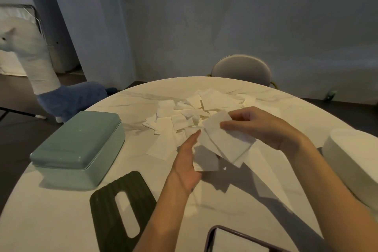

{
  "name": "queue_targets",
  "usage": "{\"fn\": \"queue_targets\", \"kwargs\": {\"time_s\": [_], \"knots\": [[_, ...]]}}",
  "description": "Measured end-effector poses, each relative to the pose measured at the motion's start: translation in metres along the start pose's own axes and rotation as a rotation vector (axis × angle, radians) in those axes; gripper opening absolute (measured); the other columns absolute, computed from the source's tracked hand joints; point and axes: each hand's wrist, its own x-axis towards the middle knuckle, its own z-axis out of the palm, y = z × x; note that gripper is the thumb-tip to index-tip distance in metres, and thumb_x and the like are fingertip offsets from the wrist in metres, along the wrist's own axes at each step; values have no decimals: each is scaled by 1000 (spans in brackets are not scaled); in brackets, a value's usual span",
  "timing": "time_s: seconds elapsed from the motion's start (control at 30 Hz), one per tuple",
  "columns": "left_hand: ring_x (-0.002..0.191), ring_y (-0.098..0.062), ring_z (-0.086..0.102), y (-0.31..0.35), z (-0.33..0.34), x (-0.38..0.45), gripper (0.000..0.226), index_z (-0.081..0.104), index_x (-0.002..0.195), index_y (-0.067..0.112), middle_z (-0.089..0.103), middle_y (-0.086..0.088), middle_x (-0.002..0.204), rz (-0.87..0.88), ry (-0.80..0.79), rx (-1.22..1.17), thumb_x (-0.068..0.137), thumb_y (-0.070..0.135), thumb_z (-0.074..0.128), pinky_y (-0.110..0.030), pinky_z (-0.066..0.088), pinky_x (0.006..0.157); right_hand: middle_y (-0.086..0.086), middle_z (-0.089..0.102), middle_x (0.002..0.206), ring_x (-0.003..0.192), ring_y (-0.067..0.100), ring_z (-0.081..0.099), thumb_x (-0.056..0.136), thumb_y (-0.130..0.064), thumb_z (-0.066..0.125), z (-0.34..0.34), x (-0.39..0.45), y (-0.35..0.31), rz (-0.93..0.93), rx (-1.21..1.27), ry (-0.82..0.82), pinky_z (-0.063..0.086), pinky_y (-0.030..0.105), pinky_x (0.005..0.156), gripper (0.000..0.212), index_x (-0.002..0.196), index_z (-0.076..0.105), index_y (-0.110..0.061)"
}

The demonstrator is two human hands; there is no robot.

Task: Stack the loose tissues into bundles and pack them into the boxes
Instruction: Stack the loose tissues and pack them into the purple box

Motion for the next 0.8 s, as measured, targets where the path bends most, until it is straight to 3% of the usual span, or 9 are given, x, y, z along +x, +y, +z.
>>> {"fn": "queue_targets", "kwargs": {"time_s": [0.07,0.13,0.23,0.33,0.4,0.5,0.63,0.7,0.8], "knots": [[116,-40,60,-3,-1,2,52,60,142,13,60,-24,140,-9,-27,-17,104,45,50,-54,50,97,-14,71,105,98,14,67,88,-37,75,8,5,-1,-1,48,64,55,22,82,18,105,73,-31],[103,-39,65,-3,2,0,53,62,140,10,65,-23,128,-15,-53,-70,106,47,44,-52,54,88,-13,68,104,94,13,64,86,-37,78,18,11,3,17,-15,107,51,19,77,24,107,71,-30],[105,-39,66,-3,8,-7,60,62,139,10,64,-24,132,-23,-141,-159,102,55,50,-56,53,95,-13,67,94,84,10,61,84,-40,80,27,13,10,7,-192,173,50,17,66,19,98,70,-30],[111,-40,64,0,12,-13,74,63,139,9,62,-26,135,-29,-181,-115,96,68,52,-57,50,98,-12,68,93,81,10,63,83,-41,81,29,15,17,-40,-353,186,52,20,69,19,96,71,-31],[102,-39,66,0,14,-14,72,64,136,7,65,-26,127,-36,-180,-87,97,66,51,-53,54,92,-14,65,93,81,9,62,83,-40,82,27,15,18,-53,-376,197,49,16,66,20,97,69,-33],[95,-38,66,-2,12,-11,75,59,140,4,65,-25,119,-69,-180,-48,99,66,48,-50,57,83,-11,68,99,85,9,64,86,-41,78,21,16,17,-108,-379,218,52,17,74,20,103,70,-33],[90,-36,67,-1,6,-8,78,75,122,8,68,-22,114,-109,-205,58,95,74,44,-48,57,80,-12,73,95,86,11,71,88,-46,72,4,4,8,-177,-159,84,58,18,78,20,101,74,-30],[96,-35,66,0,5,-8,83,69,132,12,66,-21,121,-121,-192,95,93,80,42,-47,54,85,-12,75,95,90,11,71,88,-46,72,-2,-1,5,-178,-43,1,58,21,82,24,104,76,-28],[98,-35,66,1,8,-9,102,60,142,10,64,-23,122,-172,-221,36,79,90,51,-50,53,90,-13,75,92,85,8,71,88,-44,73,4,2,9,-189,-171,-16,57,20,82,19,101,77,-30]]}}
